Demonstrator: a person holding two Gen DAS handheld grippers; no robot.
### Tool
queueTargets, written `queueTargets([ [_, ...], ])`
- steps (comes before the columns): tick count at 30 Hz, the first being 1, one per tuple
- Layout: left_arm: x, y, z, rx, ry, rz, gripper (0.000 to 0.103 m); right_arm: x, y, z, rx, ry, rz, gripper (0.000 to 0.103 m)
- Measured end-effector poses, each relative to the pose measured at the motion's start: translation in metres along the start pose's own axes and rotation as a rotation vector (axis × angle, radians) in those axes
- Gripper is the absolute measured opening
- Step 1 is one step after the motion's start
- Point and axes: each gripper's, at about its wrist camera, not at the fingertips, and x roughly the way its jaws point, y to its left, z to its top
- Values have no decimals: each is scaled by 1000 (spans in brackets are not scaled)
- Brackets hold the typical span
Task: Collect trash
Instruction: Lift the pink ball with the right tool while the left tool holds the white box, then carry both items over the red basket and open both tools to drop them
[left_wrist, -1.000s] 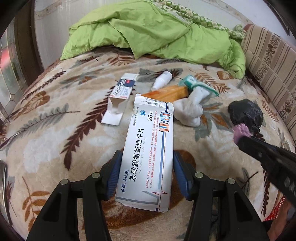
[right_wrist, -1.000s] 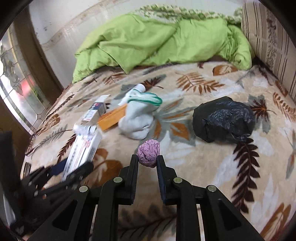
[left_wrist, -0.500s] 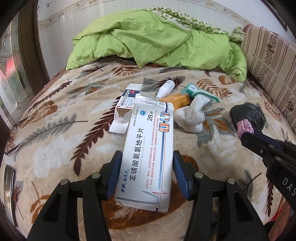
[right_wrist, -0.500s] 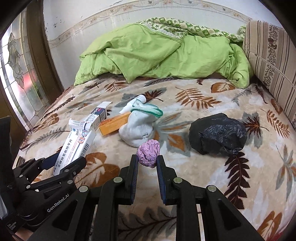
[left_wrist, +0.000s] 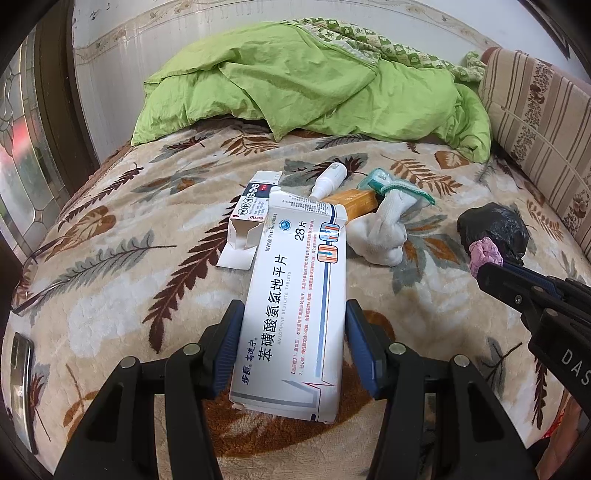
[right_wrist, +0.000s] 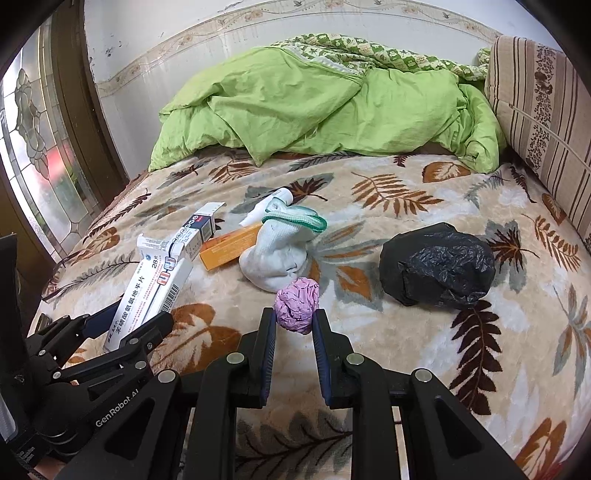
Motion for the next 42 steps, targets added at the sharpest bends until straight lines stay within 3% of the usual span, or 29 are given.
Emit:
queueTargets([
  [11,-4,-2,0,-2,-8,-30,54,-3,-4,-1,43,2,18,21],
  [16,-11,-8,-3,17,-9,-120,54,-26,-16,-6,92,-15,46,21],
  [19,-20,-20,-7,49,1,-216,54,-46,-32,-17,146,4,71,21],
  [28,-71,-105,-25,233,46,-460,53,-144,-98,-50,274,-31,6,21],
  [34,-103,-180,-36,376,86,-615,53,-208,-159,-91,396,-49,-106,21],
  [42,-130,-263,-53,510,167,-767,53,-269,-226,-141,568,-60,-227,21],
])
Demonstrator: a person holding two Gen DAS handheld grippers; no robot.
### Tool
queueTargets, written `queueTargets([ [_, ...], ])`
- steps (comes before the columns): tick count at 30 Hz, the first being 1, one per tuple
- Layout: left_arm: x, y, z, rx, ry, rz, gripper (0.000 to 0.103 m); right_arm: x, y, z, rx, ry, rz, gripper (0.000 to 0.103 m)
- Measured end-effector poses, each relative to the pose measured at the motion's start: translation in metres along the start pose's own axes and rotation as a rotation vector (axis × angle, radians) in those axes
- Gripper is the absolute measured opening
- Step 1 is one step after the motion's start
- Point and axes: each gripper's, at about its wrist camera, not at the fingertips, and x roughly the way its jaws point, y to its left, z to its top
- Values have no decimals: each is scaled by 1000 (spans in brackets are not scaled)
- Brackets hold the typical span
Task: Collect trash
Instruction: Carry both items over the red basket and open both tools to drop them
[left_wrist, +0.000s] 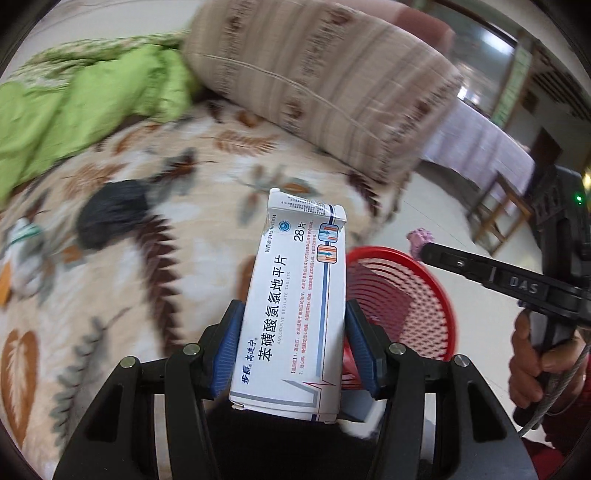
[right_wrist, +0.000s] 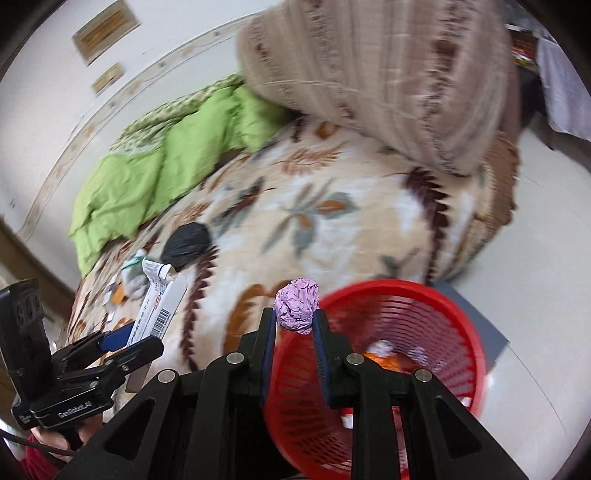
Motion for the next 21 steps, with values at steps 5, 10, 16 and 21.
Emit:
queueTargets([
  [5,19,-43,6,78,40,-47,53,-12,-28,0,51,-12,-29,21],
  [10,33,-63,9,104,69,-67,53,-11,-48,-4,96,0,-38,21],
  [16,41,-70,14,102,76,-72,53,-11,-62,-12,129,13,-38,22],
  [21,41,-65,15,73,79,-73,54,-9,-66,-14,146,28,-31,25],
])
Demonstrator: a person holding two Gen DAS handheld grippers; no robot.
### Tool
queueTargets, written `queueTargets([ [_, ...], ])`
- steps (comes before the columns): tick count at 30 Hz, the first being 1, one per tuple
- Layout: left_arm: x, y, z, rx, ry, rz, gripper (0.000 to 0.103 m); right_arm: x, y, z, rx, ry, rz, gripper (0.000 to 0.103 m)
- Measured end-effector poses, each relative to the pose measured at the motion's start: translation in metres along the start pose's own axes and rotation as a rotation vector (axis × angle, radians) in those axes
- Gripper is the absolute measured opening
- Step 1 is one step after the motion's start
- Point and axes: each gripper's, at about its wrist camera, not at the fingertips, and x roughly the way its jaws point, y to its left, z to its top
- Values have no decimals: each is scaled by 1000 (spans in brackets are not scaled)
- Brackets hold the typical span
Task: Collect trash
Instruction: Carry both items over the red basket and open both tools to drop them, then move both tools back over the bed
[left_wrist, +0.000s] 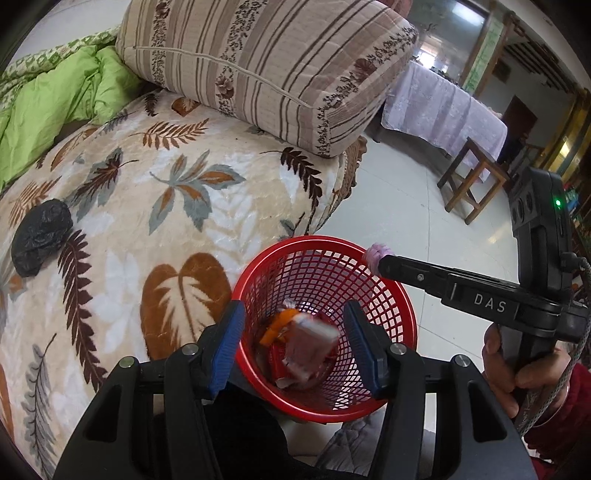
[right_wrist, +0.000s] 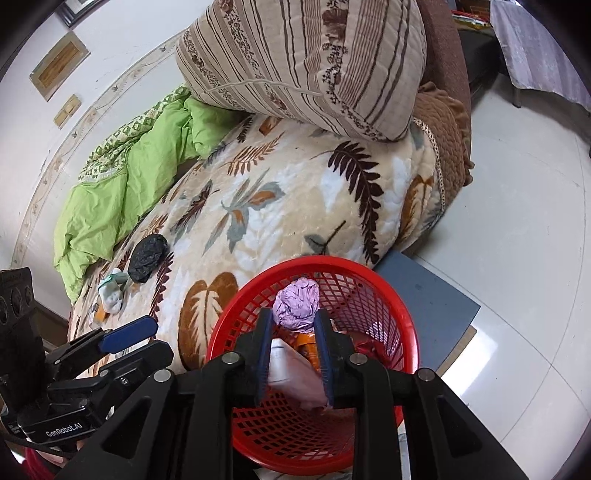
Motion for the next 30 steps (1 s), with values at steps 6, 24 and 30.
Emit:
queueTargets([
  [6,-13,18,-5,-49,-23,20,59,1,10,3,-11,-9,15,37],
  [24,-98,157,-51,-314,-155,266,64,55,144,9,-267,43,184,59],
  [30,-130,231,-73,-461,-200,395,65,91,198,14,-365,98,240,69],
])
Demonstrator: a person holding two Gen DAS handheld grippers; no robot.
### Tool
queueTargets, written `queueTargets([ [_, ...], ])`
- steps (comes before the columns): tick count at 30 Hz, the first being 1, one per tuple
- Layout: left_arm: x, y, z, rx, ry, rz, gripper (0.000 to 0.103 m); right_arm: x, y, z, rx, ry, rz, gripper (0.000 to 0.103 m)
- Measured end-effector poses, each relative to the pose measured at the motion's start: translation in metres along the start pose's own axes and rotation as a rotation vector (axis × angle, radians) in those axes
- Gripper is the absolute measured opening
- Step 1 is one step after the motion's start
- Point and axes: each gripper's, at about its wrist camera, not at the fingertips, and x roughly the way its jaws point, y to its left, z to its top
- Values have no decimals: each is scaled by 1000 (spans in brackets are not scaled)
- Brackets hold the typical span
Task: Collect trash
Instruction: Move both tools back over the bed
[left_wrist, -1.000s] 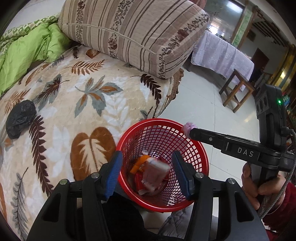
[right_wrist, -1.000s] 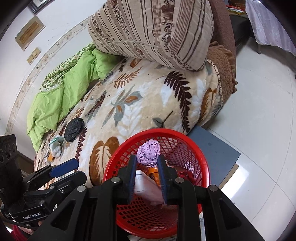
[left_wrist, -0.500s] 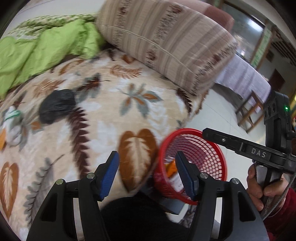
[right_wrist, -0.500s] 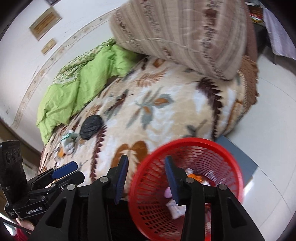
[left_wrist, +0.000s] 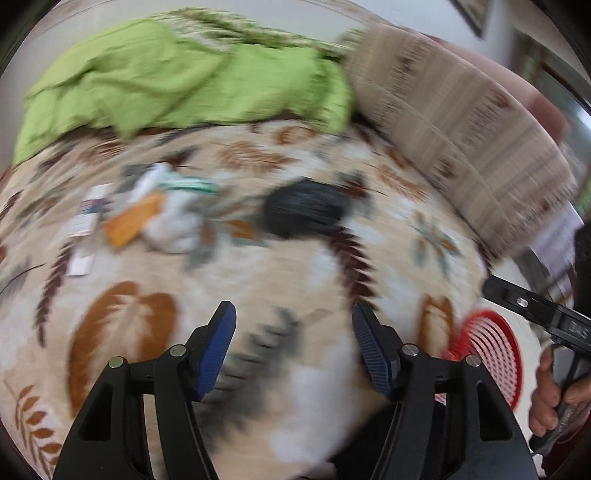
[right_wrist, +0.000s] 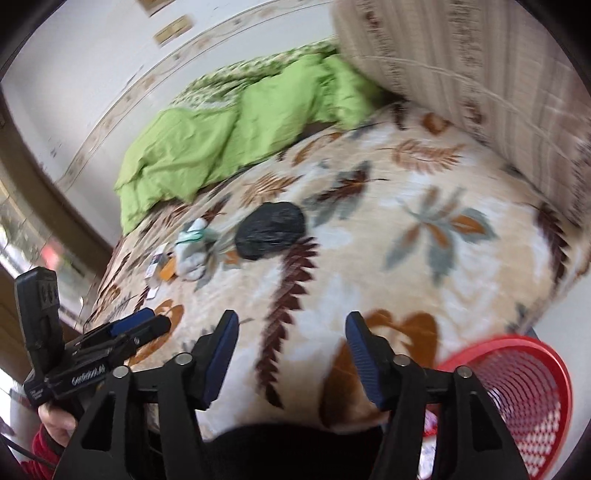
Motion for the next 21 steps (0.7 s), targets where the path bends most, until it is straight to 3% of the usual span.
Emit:
queueTargets([
  [4,11,50,13,-79,-11,82,67,29,23,21,-82,26,12,74],
  [8,33,76,27,-79,1,150,67,45,33,34,-75,28,53,74],
  [16,107,85,57,-17,61,265,68,69,34,40,-107,48,31,74],
  [21,146,96,61,-39,104,347,68,80,24,55,-94,44,19,77],
])
